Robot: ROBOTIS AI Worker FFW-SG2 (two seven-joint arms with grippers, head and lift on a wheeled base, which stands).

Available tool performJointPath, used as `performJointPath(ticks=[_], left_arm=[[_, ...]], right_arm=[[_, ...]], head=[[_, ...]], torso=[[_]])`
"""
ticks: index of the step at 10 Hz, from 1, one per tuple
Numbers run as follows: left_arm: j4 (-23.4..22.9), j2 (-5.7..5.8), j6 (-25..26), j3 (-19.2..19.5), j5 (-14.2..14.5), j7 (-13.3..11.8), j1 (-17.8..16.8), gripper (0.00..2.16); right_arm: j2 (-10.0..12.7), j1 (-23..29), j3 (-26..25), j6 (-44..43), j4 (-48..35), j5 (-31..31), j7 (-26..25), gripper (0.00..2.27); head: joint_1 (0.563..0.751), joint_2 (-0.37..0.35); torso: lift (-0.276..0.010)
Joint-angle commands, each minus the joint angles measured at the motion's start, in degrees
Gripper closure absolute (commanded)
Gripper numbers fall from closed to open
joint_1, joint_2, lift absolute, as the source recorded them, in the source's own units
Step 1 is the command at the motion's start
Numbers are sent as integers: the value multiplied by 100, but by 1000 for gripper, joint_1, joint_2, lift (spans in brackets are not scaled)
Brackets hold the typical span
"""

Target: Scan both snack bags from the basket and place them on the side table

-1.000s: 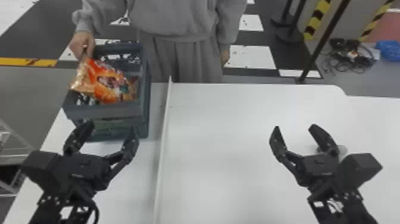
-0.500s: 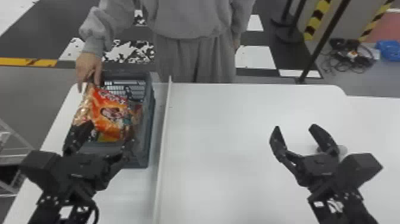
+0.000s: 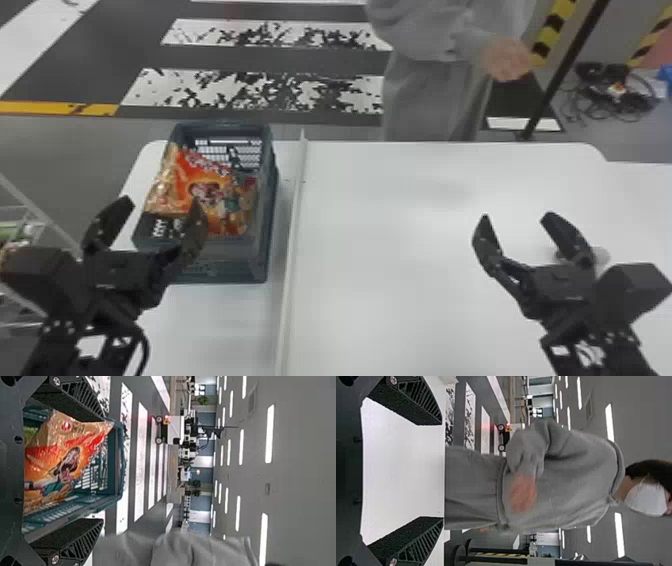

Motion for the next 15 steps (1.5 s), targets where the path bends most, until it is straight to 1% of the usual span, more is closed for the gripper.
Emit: performJointPath(ticks=[1,2,3,4,7,8,11,13,15], left_arm=[[0,6,275,246,133,24,-104,93],[35,15,293,325,185,42,-165,93],[70,15,521,431,212,42,-279,93],[114,15,873,510,212,24,-455,93],[281,15,1506,598,212,15,-851,93],[413,15,1699,598,194,7,-991,93],[580,15,2156,580,150,-11,-1378,93],[677,15,2297,501,80,-29,-1589,93],[809,15,2560,387,1,-46,-1738,93]], right_arm=[[5,-8,0,0,-2,0,0,66],[5,1,9,18,7,9,0,66],[5,1,18,18,7,9,0,66],[5,1,27,18,7,9,0,66],[5,-34,53,88,-2,26,0,66],[5,-60,53,123,-2,26,0,66],[5,-104,62,246,-2,26,0,66],[5,-113,62,281,-2,35,0,66],[5,-113,36,281,-2,35,9,66]], head=[[695,44],[695,68],[695,87],[695,95],[695,126],[695,129],[695,128],[695,123],[695,111]], torso=[[-75],[-75],[-75],[-75],[-75],[-75],[-75],[-75],[-75]])
